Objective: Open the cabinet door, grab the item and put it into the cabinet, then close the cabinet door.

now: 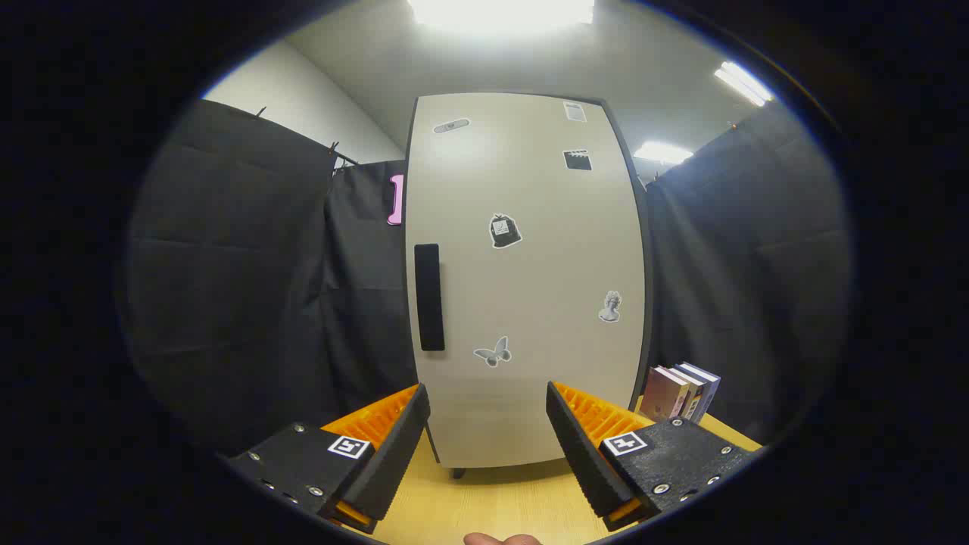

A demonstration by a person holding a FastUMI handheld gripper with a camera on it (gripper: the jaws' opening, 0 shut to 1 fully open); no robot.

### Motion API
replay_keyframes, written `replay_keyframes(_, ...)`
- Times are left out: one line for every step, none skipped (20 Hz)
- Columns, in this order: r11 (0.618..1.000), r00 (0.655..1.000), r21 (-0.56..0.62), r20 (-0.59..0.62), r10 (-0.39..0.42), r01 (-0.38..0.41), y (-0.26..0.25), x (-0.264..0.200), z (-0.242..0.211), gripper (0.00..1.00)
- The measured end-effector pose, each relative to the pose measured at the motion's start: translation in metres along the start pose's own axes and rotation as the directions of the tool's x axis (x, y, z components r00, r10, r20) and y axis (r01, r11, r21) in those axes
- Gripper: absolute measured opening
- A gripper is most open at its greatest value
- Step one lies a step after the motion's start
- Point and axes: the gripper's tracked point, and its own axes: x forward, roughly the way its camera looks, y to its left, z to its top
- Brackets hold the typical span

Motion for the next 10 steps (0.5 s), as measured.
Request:
replay_keyframes(1.0,1.0,-0.008,0.002,0.001,-0.001,0.0,-0.002,0.0,0.96)
replay_keyframes(1.0,1.0,-0.017,0.006,-0.001,0.001,0.0,-0.004,0.002,0.96)
replay_keyframes(1.0,1.0,-0.022,0.01,-0.002,0.002,0.001,-0.006,0.003,0.96)
replay_keyframes(1.0,1.0,-0.022,0.013,-0.002,0.003,0.002,-0.007,0.004,0.96)
replay_keyframes(1.0,1.0,-0.022,0.016,-0.003,0.004,0.003,-0.009,0.006,0.96)
replay_keyframes(1.0,1.0,-0.021,0.019,-0.004,0.004,0.003,-0.01,0.007,0.96)
replay_keyframes(1.0,1.0,-0.022,0.02,-0.007,0.008,0.003,-0.01,0.008,0.96)
replay_keyframes(1.0,1.0,-0.017,0.019,-0.011,0.011,0.003,-0.011,0.008,0.96)
replay_keyframes(1.0,1.0,-0.01,0.012,-0.013,0.013,0.005,-0.013,0.006,0.96)
replay_keyframes(1.0,1.0,-0.003,0.007,-0.014,0.014,0.006,-0.014,0.005,0.96)
